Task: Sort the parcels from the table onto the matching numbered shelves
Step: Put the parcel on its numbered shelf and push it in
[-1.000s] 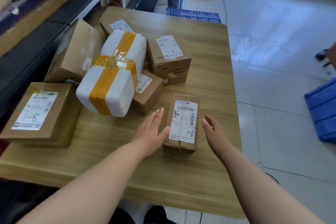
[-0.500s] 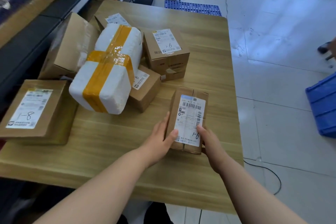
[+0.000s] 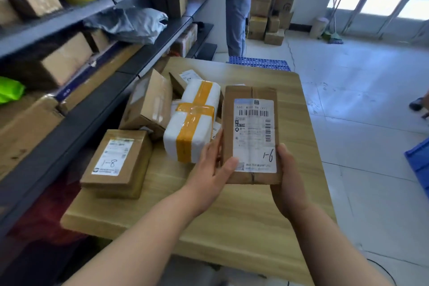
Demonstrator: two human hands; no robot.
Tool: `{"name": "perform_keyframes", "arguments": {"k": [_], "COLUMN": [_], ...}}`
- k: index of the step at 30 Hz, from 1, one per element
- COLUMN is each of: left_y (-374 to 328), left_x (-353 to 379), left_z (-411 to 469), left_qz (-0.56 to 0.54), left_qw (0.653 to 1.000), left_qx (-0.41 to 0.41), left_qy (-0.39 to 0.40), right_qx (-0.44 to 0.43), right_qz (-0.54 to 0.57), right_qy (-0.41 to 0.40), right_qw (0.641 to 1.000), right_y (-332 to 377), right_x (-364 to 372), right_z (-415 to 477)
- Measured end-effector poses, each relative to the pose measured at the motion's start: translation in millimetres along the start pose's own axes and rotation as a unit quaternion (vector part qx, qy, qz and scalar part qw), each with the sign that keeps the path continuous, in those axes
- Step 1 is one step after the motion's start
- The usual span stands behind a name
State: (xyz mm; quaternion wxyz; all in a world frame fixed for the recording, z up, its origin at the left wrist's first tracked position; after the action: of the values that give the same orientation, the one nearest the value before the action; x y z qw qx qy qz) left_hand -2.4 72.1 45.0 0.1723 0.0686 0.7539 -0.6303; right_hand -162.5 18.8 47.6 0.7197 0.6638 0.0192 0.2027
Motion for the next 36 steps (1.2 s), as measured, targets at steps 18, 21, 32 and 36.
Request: {"name": "perform_keyframes", "arguments": {"k": [18,21,32,36], "left_y": [110.1,129.5,117.8,117.2], "left_x": [-229.2,-243.1,-216.3,-186.5], "left_z": [-251.4,-289.1,-386.5,-420.2], "left_qz": [-0.090,-0.127,-0.239,-0.254], "left_qw": [0.940,0.905,0.736,0.664], "left_qx": [-0.131,-0.175,-0.211,-0.197], "left_qy": [-0.302,-0.367,-0.597,-0.675], "right_qx": [0.141,0.178,0.213,0.228], "right_qz": [-0.003,-0.003,-0.035,-0.044], "right_qy": [0.354,0.415,0.679,0.756], "right_qw": [0.925,0.892,0.701,0.612], "right_y": [-53.1,-70.4,-95.7,-99.0], "right_x": [305.1,340.8,422.9,439.2], "right_z": [-115.3,-134.9,-178.7,-215.6]}}
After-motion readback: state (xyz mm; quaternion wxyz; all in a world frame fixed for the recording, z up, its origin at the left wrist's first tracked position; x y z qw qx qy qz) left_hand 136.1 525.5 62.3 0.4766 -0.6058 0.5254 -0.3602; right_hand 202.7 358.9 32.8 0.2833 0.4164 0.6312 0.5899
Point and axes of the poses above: each hand's wrist, its own z-axis towards the middle knuckle, its own x-axis out of the palm, y = z × x, the point moved 2 cm from there along z, towards the middle knuckle, and after that the axes turned 10 degrees about -x, right-handed, at the moved point
